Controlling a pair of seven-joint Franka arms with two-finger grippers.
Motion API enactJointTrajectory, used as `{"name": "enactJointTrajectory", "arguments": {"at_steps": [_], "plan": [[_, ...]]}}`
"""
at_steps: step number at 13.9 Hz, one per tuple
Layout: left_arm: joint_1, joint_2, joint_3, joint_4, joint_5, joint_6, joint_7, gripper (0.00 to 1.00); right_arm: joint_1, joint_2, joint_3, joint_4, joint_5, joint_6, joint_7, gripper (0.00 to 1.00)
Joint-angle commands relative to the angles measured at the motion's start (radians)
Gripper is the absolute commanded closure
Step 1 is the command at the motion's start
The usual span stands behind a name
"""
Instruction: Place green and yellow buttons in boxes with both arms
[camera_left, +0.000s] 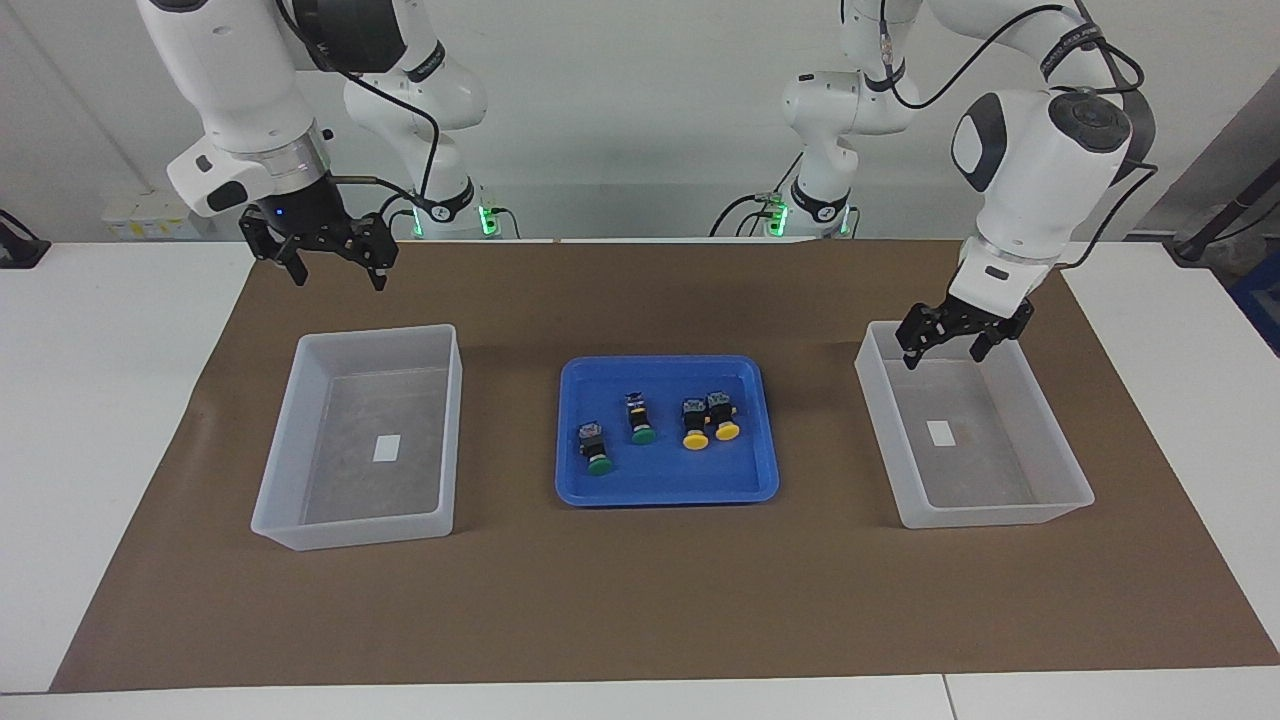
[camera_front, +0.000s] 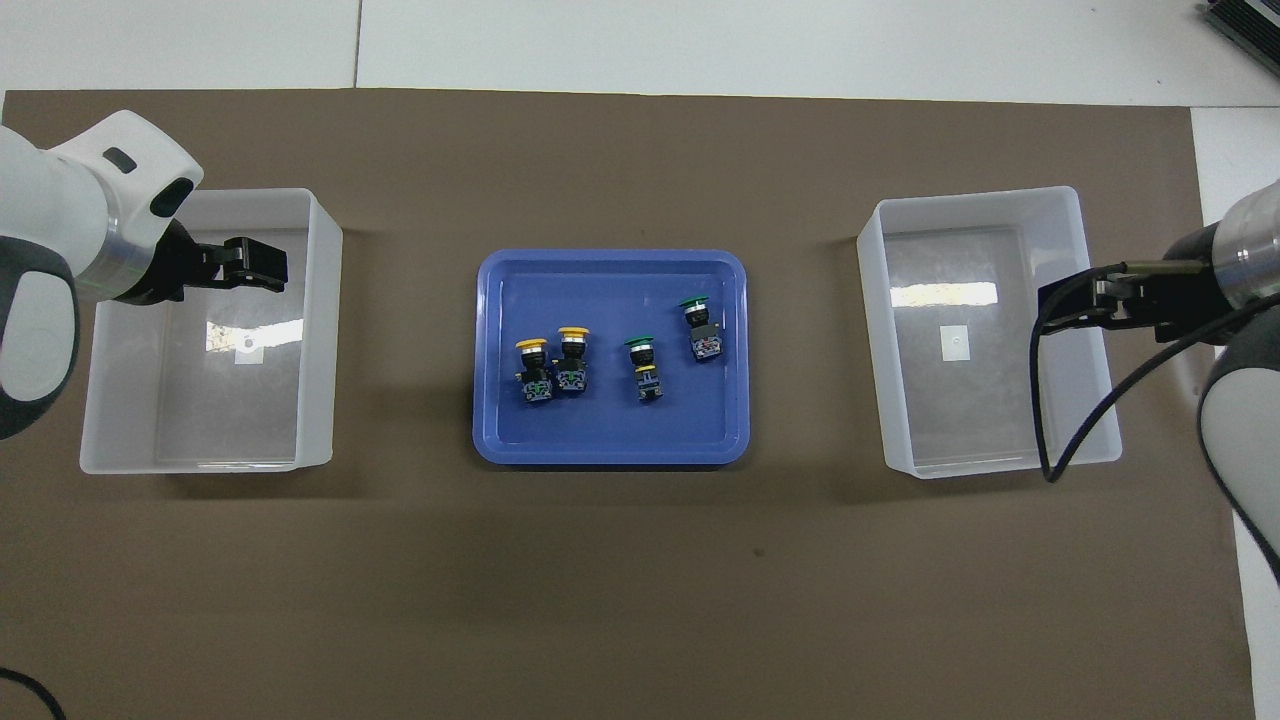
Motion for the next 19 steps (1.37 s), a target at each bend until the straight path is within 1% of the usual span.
{"name": "enactJointTrajectory", "arguments": {"at_steps": [1,5,7,9,10,12,13,16,19], "plan": [[-0.028,0.037,0.014,0.044,-0.009,-0.004,-0.015,0.0,-0.001,0.001,-0.003,0.003,0.0,-0.012,-0.025,0.0],[-0.068,0.073,0.014,0.086,-0.008,-0.012,-0.036,0.0,-0.001,0.001,-0.003,0.003,0.0,-0.012,-0.026,0.0],[-0.112,0.088,0.014,0.095,-0.012,-0.008,-0.059,0.0,-0.001,0.001,-0.003,0.003,0.0,-0.012,-0.025,0.0],[-0.169,0.111,0.011,0.092,-0.017,0.024,-0.133,0.0,-0.001,0.001,-0.003,0.003,0.001,-0.012,-0.026,0.0],[-0.189,0.117,0.011,0.091,-0.025,0.034,-0.141,0.0,-0.001,0.001,-0.003,0.003,0.001,-0.012,-0.026,0.0],[-0.217,0.152,0.011,0.091,-0.037,0.057,-0.168,0.0,-0.001,0.001,-0.003,0.003,0.0,-0.012,-0.026,0.0],[-0.249,0.174,0.013,0.088,-0.037,0.076,-0.202,0.0,-0.001,0.001,-0.003,0.003,0.001,-0.012,-0.026,0.0],[-0.277,0.212,0.011,0.057,-0.037,0.159,-0.248,0.0,-0.001,0.001,-0.003,0.003,0.001,-0.012,-0.026,0.0],[-0.294,0.257,0.011,0.054,-0.037,0.215,-0.291,0.0,-0.001,0.001,-0.003,0.003,0.001,-0.012,-0.026,0.0]]}}
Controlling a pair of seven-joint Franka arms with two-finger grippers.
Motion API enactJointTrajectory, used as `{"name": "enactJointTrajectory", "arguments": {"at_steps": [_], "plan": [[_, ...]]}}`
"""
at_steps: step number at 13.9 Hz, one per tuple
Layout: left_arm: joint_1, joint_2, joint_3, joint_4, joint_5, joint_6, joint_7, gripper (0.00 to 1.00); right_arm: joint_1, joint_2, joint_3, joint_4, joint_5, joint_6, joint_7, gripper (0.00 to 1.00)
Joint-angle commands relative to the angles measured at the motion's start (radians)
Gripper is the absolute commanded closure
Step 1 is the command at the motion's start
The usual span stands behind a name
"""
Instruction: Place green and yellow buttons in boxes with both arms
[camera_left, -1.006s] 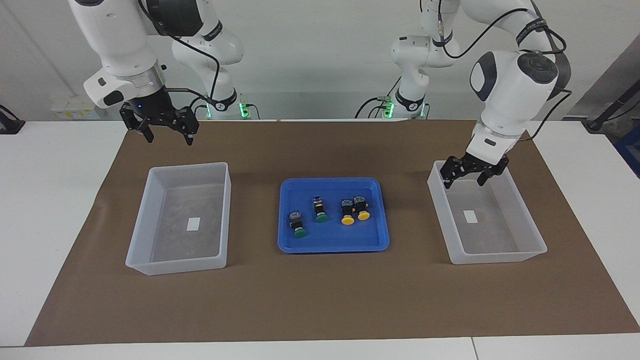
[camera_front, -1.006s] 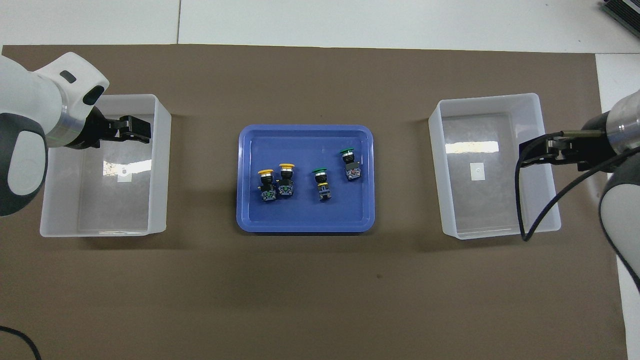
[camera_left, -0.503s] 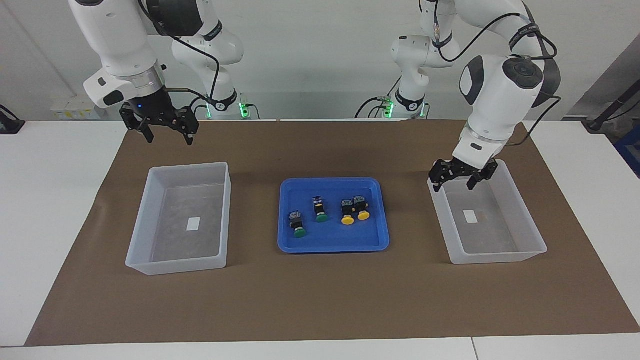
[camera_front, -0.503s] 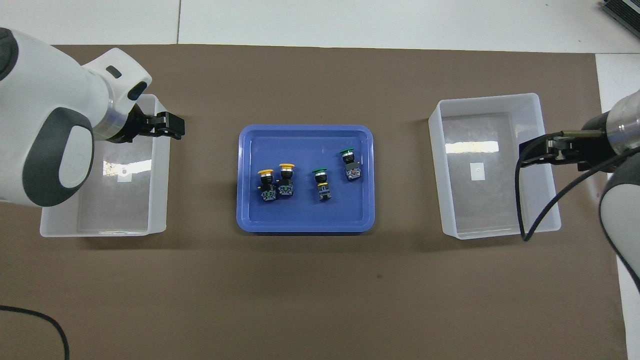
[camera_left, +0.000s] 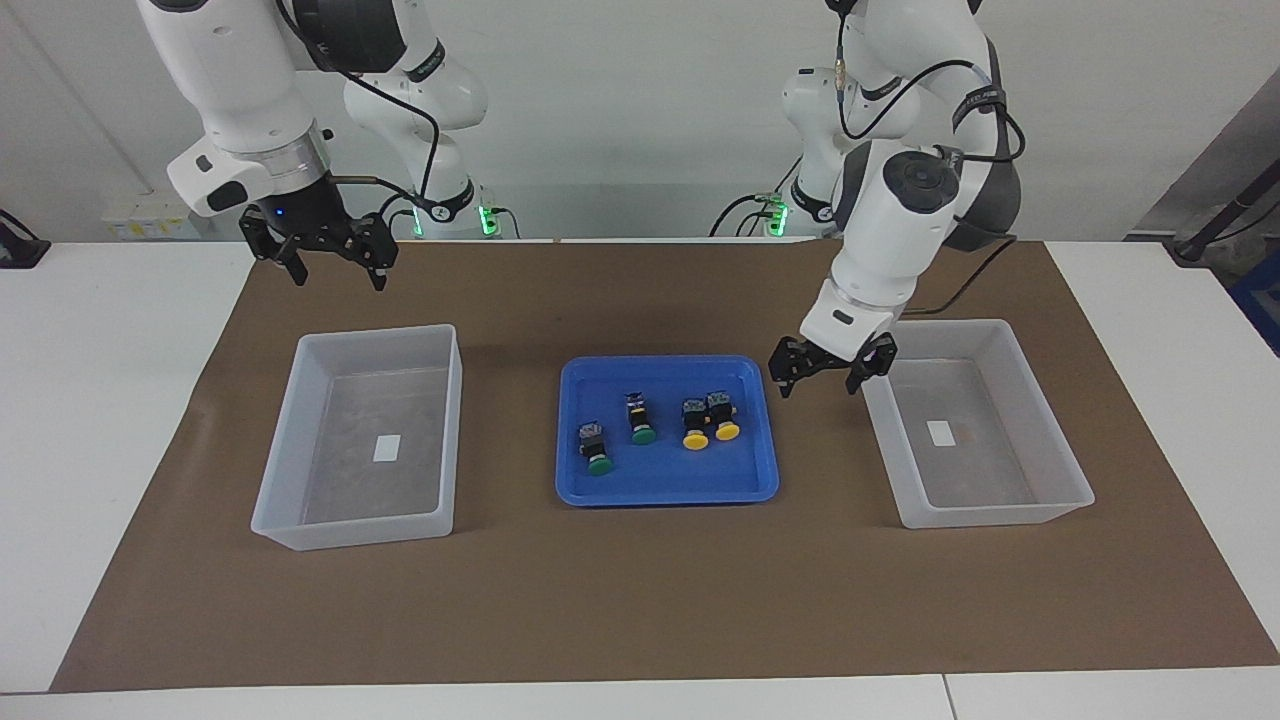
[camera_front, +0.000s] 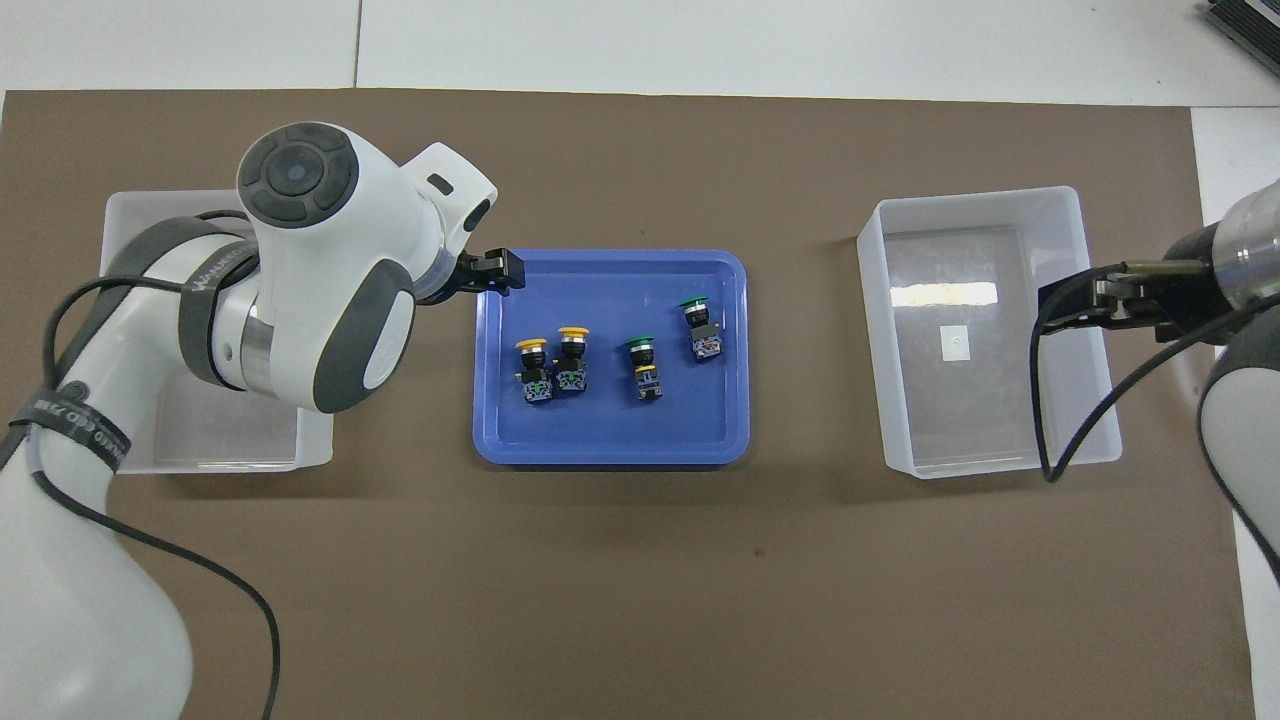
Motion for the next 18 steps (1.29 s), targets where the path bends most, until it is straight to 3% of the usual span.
{"name": "enactJointTrajectory", "arguments": {"at_steps": [1,9,12,18], "plan": [[-0.033,0.029,0.016,-0.011,-0.014,0.046,-0.038,0.0,-0.001,0.001,-0.003,0.003,0.001,-0.012,-0.027,0.0],[-0.038,0.025,0.014,-0.067,-0.014,0.094,-0.055,0.0,0.011,0.001,0.0,0.002,0.0,0.003,-0.017,0.0],[-0.05,0.016,0.016,-0.105,-0.014,0.106,-0.055,0.0,0.02,-0.002,0.011,-0.035,-0.002,0.098,-0.019,0.0],[-0.082,0.014,0.014,-0.169,-0.014,0.175,-0.056,0.0,0.172,0.081,0.009,-0.081,-0.014,0.304,0.081,0.0]]}}
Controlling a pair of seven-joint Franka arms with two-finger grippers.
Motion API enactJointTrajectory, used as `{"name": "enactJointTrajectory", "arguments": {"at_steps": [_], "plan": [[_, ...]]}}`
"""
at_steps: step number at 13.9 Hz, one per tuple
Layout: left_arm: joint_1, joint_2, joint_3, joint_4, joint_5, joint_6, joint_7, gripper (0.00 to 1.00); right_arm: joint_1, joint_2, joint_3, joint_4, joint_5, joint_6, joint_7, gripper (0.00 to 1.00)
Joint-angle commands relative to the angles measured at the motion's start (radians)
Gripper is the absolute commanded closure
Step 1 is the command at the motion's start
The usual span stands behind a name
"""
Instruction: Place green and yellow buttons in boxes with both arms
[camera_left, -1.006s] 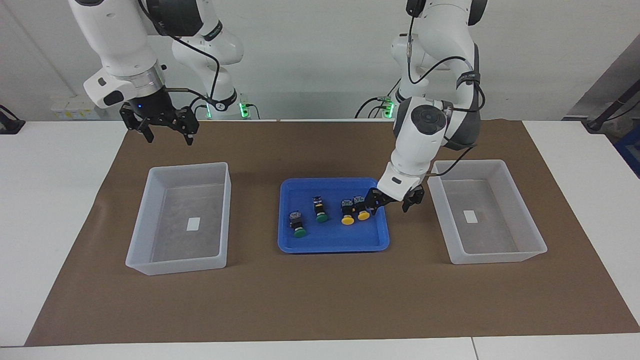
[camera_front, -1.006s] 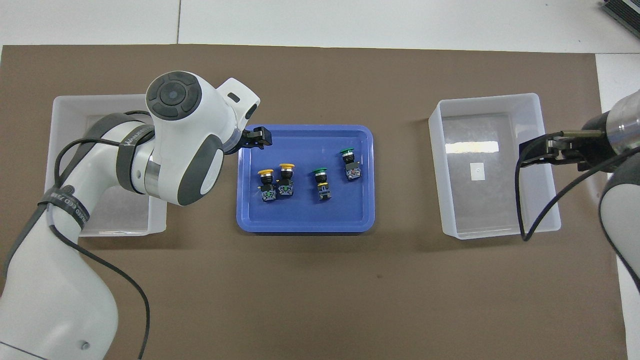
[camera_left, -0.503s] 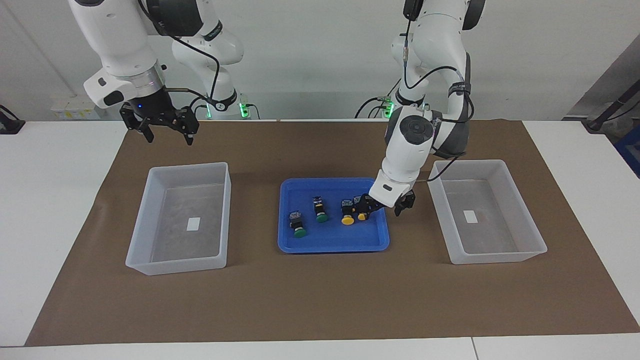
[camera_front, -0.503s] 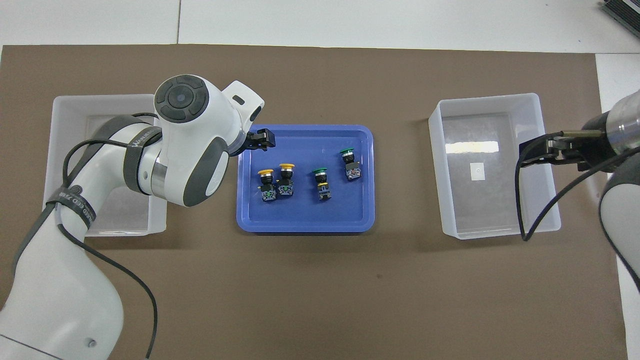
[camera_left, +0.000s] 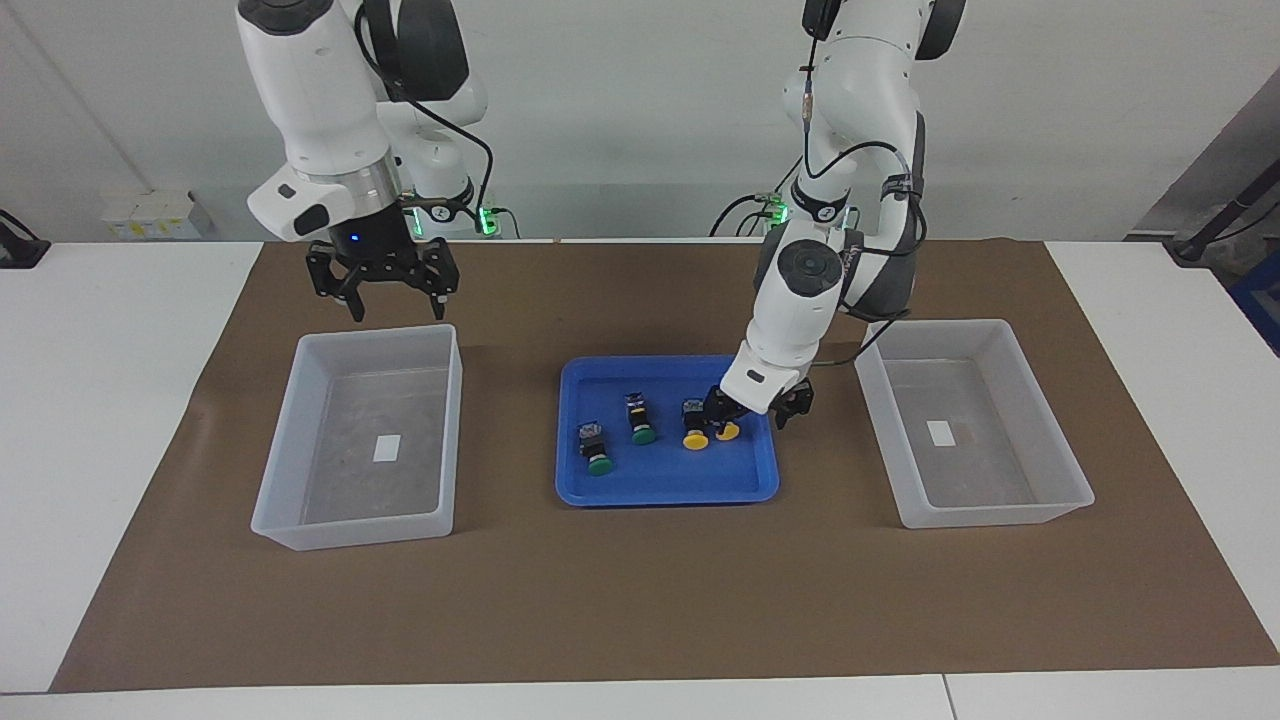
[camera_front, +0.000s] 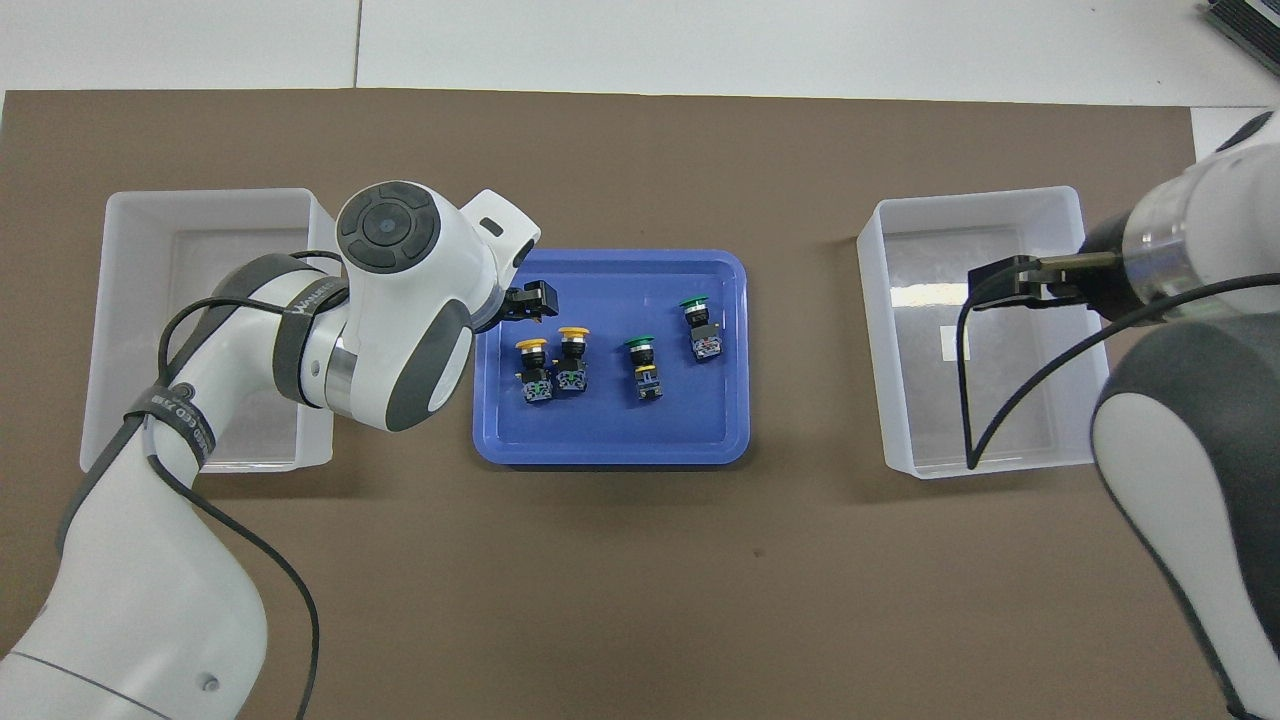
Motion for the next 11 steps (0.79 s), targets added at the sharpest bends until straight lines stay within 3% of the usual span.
{"name": "enactJointTrajectory", "arguments": {"at_steps": [1,3,6,11], "plan": [[-0.022,-0.027,0.015,-0.073,-0.014,0.069,-0.006,0.0,0.065,0.052,-0.002,-0.016,-0.017,0.082,0.072,0.0],[-0.033,-0.024,0.015,-0.08,-0.014,0.092,-0.026,0.0,0.114,0.106,-0.002,-0.018,-0.02,0.148,0.136,0.0],[-0.04,-0.026,0.015,-0.087,-0.014,0.098,-0.036,0.1,0.172,0.187,-0.002,-0.021,-0.067,0.272,0.247,0.0],[-0.048,-0.027,0.013,-0.115,-0.014,0.141,-0.042,0.22,0.228,0.275,-0.002,-0.064,-0.087,0.45,0.25,0.0]]}}
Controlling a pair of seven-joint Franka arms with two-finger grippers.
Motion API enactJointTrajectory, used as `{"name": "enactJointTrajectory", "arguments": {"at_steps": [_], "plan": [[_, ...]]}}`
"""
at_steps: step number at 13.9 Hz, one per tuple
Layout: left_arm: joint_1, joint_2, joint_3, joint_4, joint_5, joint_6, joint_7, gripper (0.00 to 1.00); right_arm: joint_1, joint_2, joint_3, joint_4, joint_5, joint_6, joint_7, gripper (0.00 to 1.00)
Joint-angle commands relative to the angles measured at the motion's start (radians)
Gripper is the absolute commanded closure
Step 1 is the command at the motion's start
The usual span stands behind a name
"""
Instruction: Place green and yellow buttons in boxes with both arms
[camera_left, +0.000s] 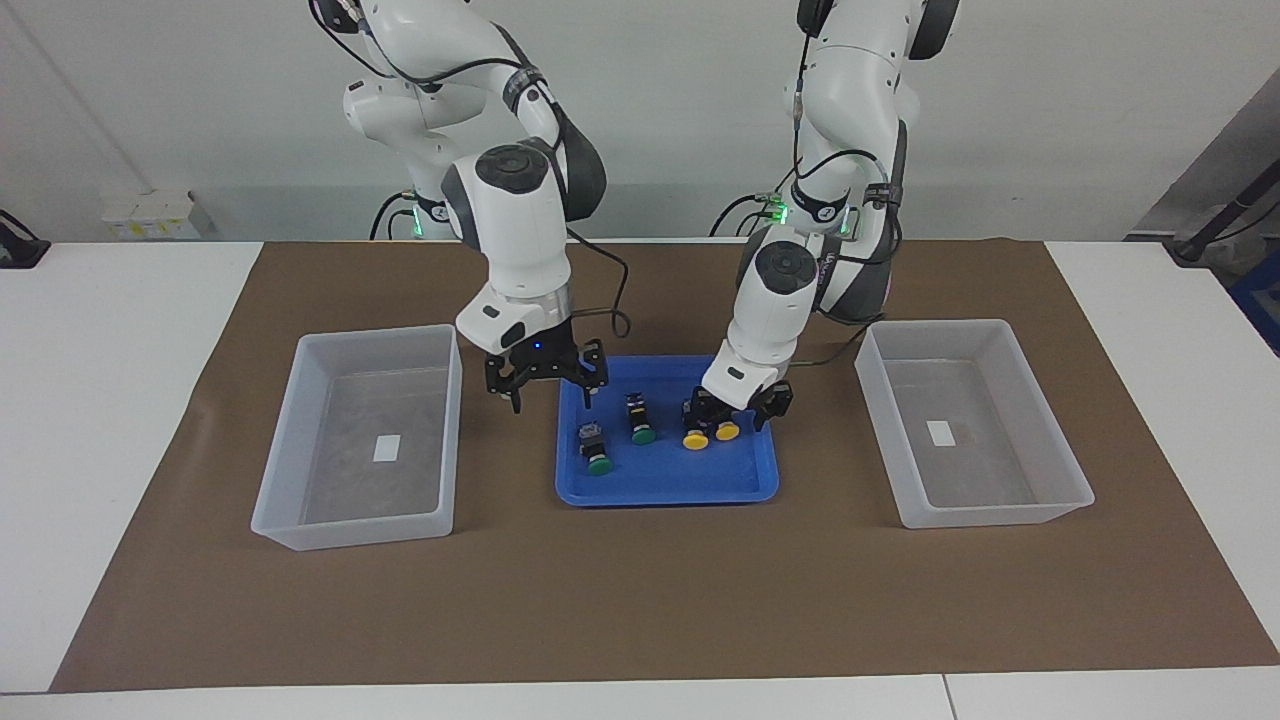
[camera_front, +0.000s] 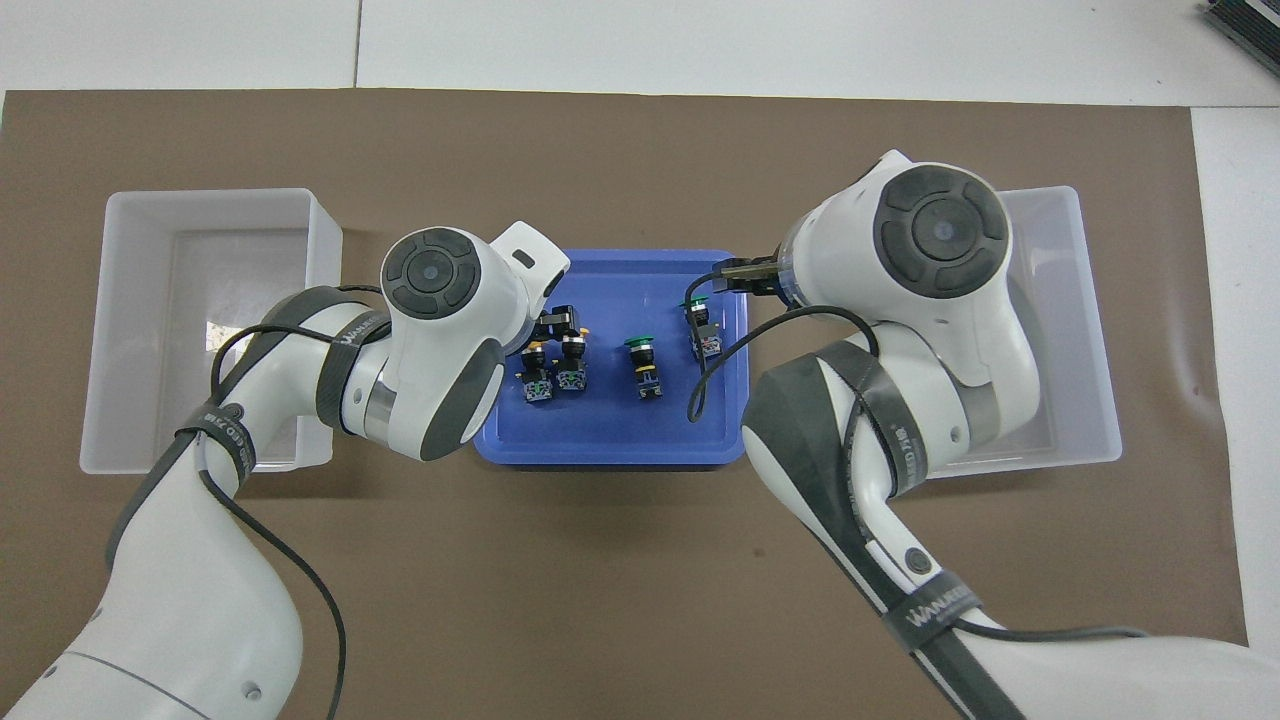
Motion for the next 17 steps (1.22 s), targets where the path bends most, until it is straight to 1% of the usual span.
{"name": "enactJointTrajectory", "arguments": {"at_steps": [1,3,6,8,10,13,17], "plan": [[-0.019,-0.027,0.015,-0.052,-0.014,0.039,-0.011,0.23,0.012,0.013,-0.003,-0.068,-0.043,0.124,0.011,0.0],[-0.026,-0.027,0.015,-0.069,-0.014,0.055,-0.01,0.24,0.033,0.035,-0.003,-0.114,-0.062,0.193,0.013,0.0],[-0.026,-0.032,0.015,-0.092,-0.014,0.093,-0.008,0.25,0.042,0.073,-0.003,-0.119,-0.132,0.227,0.014,0.0],[-0.026,-0.032,0.015,-0.103,-0.014,0.095,-0.007,0.28,0.059,0.102,-0.003,-0.119,-0.165,0.244,0.017,0.0],[-0.026,-0.033,0.015,-0.12,-0.014,0.107,-0.006,0.33,0.07,0.121,-0.003,-0.119,-0.171,0.258,0.017,0.0],[-0.026,-0.035,0.015,-0.123,-0.014,0.122,-0.008,0.45,0.071,0.135,-0.003,-0.14,-0.191,0.296,0.016,0.0],[-0.026,-0.035,0.015,-0.123,-0.014,0.124,-0.008,0.7,0.07,0.128,-0.003,-0.17,-0.197,0.308,0.016,0.0]]}}
